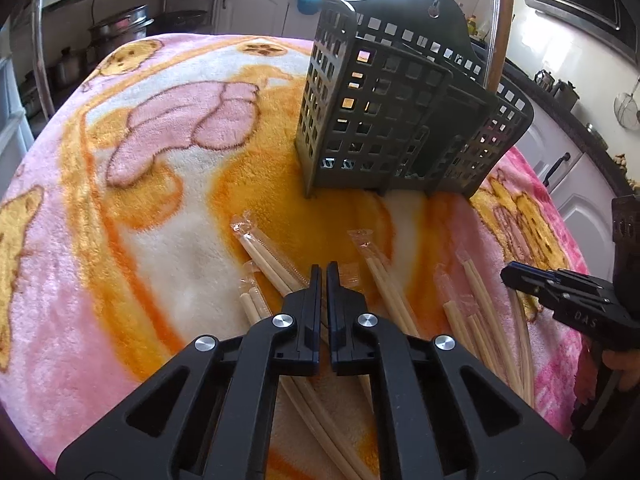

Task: Organize utensils
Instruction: 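Close the left tool on wrapped chopsticks while the right tool grasps another chopstick, then lift both held chopsticks and carry them over the green caddy, then lower both held chopsticks down into the caddy slots, then open both tools to release the chopsticks into the caddy, then withdraw both tools from the caddy and lower toward the wrapped chopsticks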

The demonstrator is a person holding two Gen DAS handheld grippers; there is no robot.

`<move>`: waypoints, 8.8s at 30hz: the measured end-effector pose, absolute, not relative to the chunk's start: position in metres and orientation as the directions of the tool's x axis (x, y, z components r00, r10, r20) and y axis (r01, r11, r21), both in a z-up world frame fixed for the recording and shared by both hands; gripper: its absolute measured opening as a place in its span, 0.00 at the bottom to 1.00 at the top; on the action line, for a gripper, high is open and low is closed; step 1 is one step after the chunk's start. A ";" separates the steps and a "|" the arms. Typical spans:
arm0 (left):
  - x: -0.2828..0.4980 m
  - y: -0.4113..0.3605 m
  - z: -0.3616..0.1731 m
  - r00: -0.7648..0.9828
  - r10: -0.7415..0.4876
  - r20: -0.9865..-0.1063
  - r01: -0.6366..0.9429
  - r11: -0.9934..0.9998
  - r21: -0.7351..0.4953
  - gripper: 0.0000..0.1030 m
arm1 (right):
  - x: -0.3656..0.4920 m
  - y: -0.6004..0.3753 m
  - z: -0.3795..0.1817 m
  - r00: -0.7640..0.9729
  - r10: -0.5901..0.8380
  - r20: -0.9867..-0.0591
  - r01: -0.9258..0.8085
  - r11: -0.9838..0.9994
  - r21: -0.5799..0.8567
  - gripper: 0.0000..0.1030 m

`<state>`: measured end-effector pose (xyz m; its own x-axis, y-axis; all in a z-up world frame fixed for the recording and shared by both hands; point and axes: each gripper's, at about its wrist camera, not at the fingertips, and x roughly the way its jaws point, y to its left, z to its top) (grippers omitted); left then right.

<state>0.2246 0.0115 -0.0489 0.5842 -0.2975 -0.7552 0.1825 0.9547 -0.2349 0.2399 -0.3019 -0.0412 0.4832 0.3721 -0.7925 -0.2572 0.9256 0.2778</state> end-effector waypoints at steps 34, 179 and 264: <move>0.233 -0.001 -0.055 0.480 -0.414 -0.773 0.262 0.909 -0.324 0.21 | 0.245 -0.329 0.023 0.610 0.473 -0.636 -0.297 0.880 0.370 0.06; 0.286 -0.016 0.115 0.805 -0.434 -0.404 0.333 0.895 -0.298 0.08 | 0.305 -0.291 0.131 0.843 0.393 -0.367 -0.371 0.919 0.133 0.27; 0.172 0.067 -0.028 0.668 -0.293 -0.684 0.064 0.938 -0.340 0.90 | 0.205 -0.220 0.008 0.539 0.449 -0.713 -0.547 0.830 0.108 0.83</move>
<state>0.1724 0.0673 -0.0282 0.6678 -0.2929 -0.6843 0.0636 0.9384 -0.3396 0.2053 -0.2196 0.0081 0.5395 0.4486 -0.7126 -0.5470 0.8301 0.1084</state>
